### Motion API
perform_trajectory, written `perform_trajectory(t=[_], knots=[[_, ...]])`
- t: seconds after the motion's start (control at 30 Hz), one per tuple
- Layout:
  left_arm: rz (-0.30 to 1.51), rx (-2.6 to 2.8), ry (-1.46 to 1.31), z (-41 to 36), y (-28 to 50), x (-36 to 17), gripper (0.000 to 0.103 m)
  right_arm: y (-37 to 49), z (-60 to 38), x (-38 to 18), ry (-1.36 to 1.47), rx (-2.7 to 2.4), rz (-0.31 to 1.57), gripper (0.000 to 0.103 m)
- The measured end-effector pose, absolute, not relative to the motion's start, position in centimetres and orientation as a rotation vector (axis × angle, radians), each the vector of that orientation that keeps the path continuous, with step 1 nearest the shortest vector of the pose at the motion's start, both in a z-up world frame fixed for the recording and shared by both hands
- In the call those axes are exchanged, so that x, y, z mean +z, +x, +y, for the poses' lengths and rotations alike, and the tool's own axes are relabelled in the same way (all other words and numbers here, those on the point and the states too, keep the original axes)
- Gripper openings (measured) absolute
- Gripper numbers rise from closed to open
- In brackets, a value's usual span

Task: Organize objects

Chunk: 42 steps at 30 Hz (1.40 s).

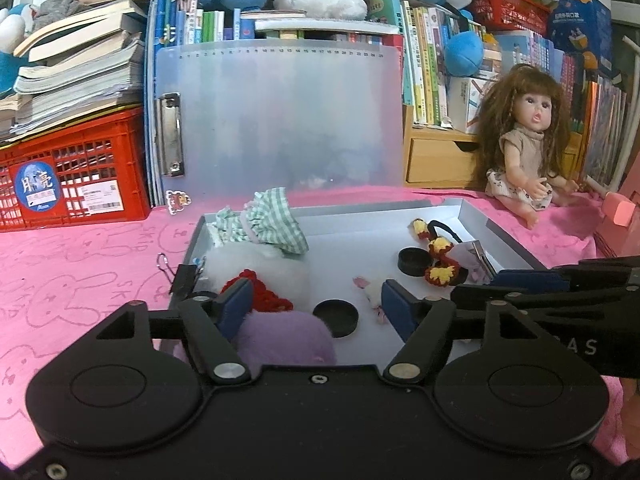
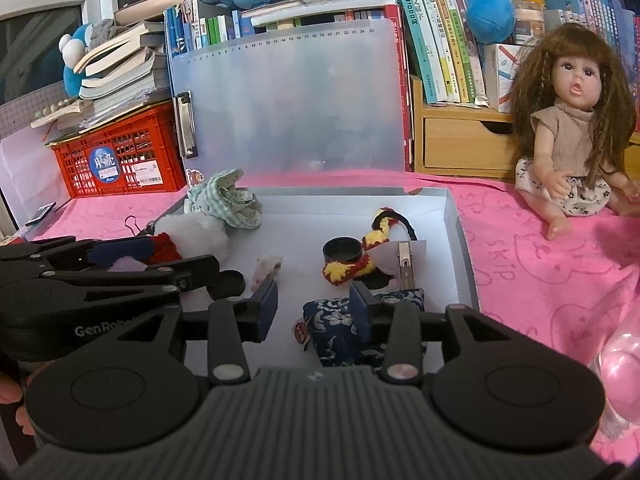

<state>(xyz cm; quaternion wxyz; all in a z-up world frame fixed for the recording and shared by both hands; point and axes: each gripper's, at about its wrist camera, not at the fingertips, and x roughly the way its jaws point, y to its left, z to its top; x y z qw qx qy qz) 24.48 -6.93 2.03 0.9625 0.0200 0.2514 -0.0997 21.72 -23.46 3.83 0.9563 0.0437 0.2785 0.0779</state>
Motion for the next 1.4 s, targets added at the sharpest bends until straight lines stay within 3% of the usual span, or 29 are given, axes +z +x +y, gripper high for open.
perform_trajectory(t=[0.43, 1.03, 1.4], knots=[[0.496, -0.177, 0.027, -6.0, 22.6, 2.9, 0.085, 20.1, -23.7, 4.5, 0.105, 0.154, 0.547, 0.072], [0.482, -0.158, 0.032, -4.4, 19.1, 3.9, 0.09, 17.2, -23.0, 4.8, 0.157, 0.153, 0.55, 0.083], [0.49, -0.132, 0.059, -3.0, 16.4, 3.1, 0.096, 14.6, -21.7, 4.2, 0.161, 0.184, 0.556, 0.095]])
